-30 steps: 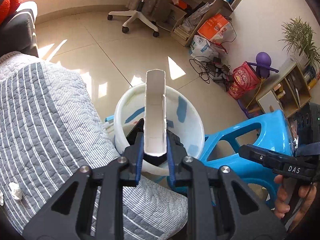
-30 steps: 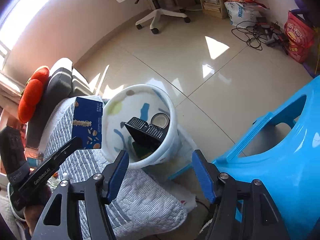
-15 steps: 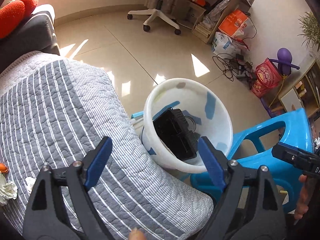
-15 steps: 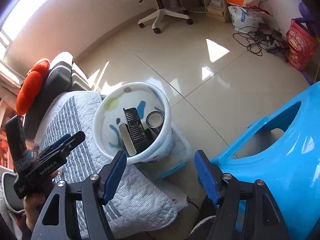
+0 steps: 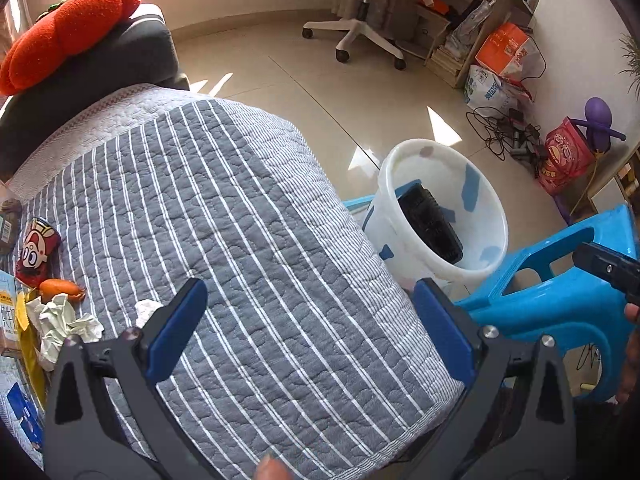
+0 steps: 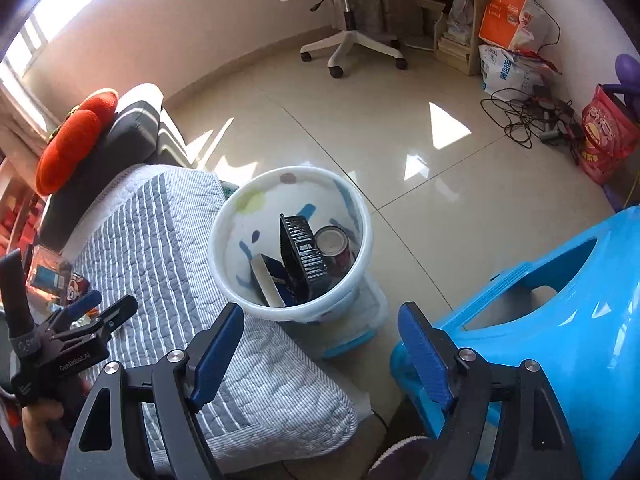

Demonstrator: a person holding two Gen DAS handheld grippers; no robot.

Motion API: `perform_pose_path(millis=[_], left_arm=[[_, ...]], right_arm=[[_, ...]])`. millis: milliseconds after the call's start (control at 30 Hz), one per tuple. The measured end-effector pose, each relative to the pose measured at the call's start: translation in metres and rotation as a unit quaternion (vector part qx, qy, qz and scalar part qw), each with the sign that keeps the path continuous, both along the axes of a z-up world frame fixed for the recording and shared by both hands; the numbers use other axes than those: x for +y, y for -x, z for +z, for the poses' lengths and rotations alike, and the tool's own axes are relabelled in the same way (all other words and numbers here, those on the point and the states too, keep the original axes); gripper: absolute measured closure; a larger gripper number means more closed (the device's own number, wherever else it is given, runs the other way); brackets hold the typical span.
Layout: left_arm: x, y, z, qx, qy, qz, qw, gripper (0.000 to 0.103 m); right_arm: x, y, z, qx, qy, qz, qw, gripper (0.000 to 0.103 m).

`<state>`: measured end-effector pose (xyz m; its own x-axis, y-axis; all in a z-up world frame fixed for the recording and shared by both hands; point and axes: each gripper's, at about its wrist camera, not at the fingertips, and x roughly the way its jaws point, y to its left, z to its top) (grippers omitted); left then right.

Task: Collect trash
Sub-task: 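Return both tools over the bed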

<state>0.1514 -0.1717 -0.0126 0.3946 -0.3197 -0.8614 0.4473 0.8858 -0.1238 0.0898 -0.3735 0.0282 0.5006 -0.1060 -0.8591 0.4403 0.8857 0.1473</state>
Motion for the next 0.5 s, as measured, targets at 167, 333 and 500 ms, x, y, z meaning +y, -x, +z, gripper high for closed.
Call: perform_pose_path(millis=[167,333,500], left_arm=[[0.03,0.01,0.008,-0.013,-0.011,0.01,0.9998,0.001],[0.067,0.017,0.016,-0.02,-0.015,0.029,0.9993,0.001],[0.105,0.023,0.019,-0.024,-0.023,0.053,0.998,0.001]], right_arm=[[0.031,-0.007,0.006,-0.006,0.015,0.033,0.999,0.013],[0.061,-0.017,0.01,-0.011,0.019,0.063,0.998,0.013],[0.088,-0.028,0.009,-0.011,0.023,0.087,0.996,0.013]])
